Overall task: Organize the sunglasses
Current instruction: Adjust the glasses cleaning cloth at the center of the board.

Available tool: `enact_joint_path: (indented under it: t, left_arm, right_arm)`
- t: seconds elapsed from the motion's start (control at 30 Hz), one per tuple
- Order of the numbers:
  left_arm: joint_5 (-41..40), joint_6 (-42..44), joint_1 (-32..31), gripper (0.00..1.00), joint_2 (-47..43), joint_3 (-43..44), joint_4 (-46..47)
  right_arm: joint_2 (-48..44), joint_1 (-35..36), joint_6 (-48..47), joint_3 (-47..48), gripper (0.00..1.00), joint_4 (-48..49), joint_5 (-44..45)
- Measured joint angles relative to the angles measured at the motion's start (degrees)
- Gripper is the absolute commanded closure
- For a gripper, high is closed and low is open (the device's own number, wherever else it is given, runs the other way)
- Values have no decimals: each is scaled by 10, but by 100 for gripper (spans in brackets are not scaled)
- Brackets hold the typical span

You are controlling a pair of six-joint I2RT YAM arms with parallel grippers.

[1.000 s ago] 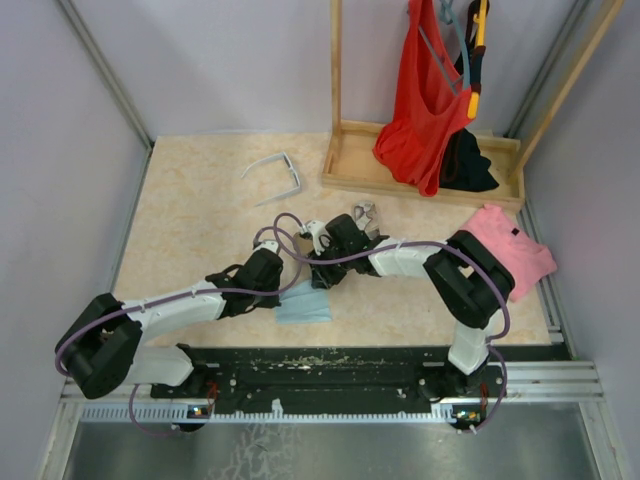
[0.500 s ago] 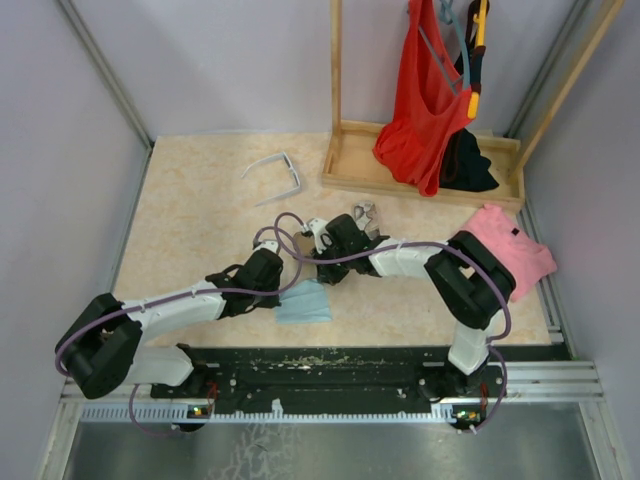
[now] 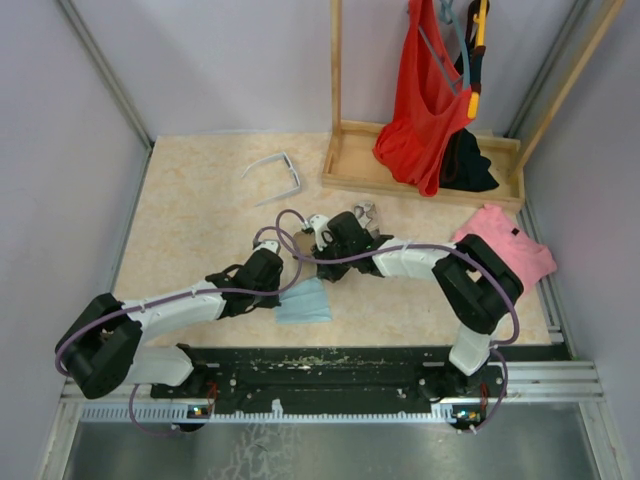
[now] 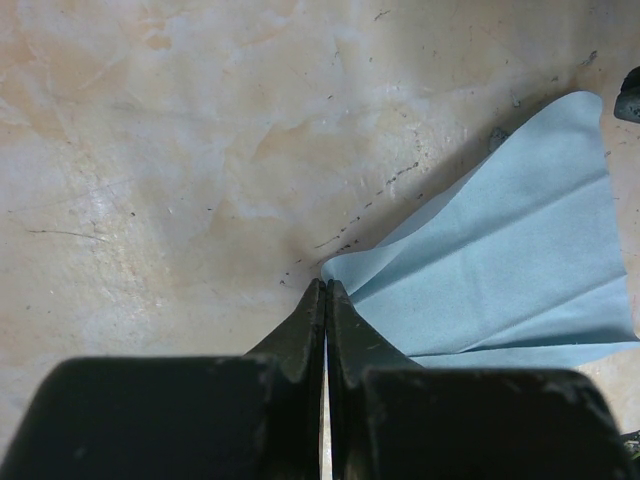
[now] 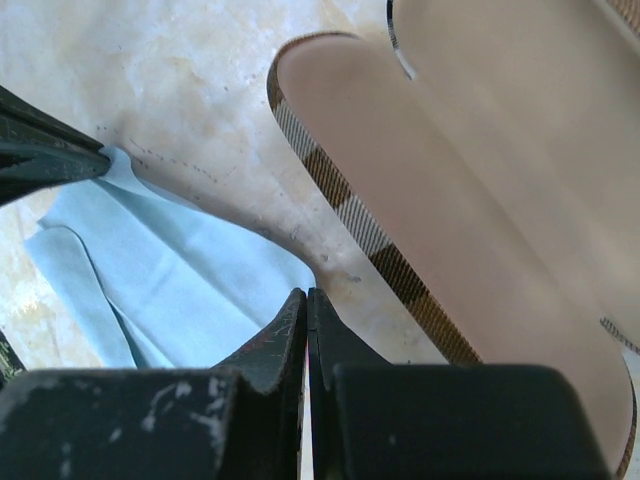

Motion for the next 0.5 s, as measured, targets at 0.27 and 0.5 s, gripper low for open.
enact_joint_path:
  t: [0.27,0.5]
  left_arm:
    - [-2,0,0,99,1,1,0]
    - [-9,-2,0,99,8,6,0]
  right_arm:
    - [-1,0,0,-4,60,-1,11]
    - [-1,0,7,-4,52,0,23]
